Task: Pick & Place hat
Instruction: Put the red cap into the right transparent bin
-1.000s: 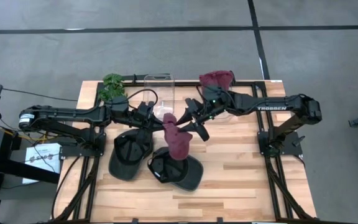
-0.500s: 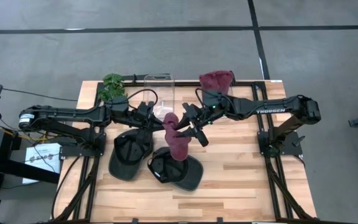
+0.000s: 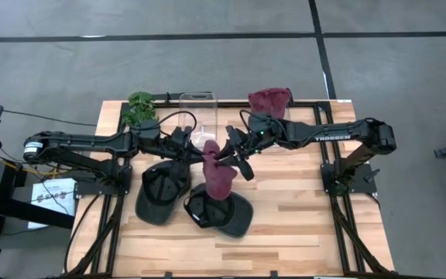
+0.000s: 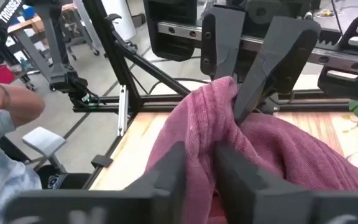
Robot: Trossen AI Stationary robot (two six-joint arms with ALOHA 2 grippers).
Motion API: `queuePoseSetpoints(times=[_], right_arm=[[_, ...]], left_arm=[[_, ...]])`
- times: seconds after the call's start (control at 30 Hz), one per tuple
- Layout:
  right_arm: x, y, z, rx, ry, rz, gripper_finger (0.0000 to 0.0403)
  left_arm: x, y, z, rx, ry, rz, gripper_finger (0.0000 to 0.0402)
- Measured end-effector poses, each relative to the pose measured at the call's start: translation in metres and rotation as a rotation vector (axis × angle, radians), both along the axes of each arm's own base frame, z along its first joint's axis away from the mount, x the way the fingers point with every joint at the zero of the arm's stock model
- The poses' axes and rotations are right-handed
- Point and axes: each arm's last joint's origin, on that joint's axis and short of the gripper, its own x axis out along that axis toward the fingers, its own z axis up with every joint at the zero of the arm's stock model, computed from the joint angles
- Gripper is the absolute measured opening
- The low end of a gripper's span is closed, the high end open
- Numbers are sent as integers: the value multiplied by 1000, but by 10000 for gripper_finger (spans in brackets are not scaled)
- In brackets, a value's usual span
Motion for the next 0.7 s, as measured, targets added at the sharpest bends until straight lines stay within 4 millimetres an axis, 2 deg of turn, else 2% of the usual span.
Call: queuePoseSetpoints(times=[0.1, 0.37, 0.7], right_arm=[[0, 1, -2, -14, 8, 1, 12], [-7, 10, 2, -115, 47, -38, 2], [-21, 21, 37, -253, 104, -99, 1]], left_arm=[[0, 0, 0, 0, 1, 2, 22], [0, 0, 0, 0, 0, 4, 46], [-1, -4, 1, 20, -17, -142, 133]])
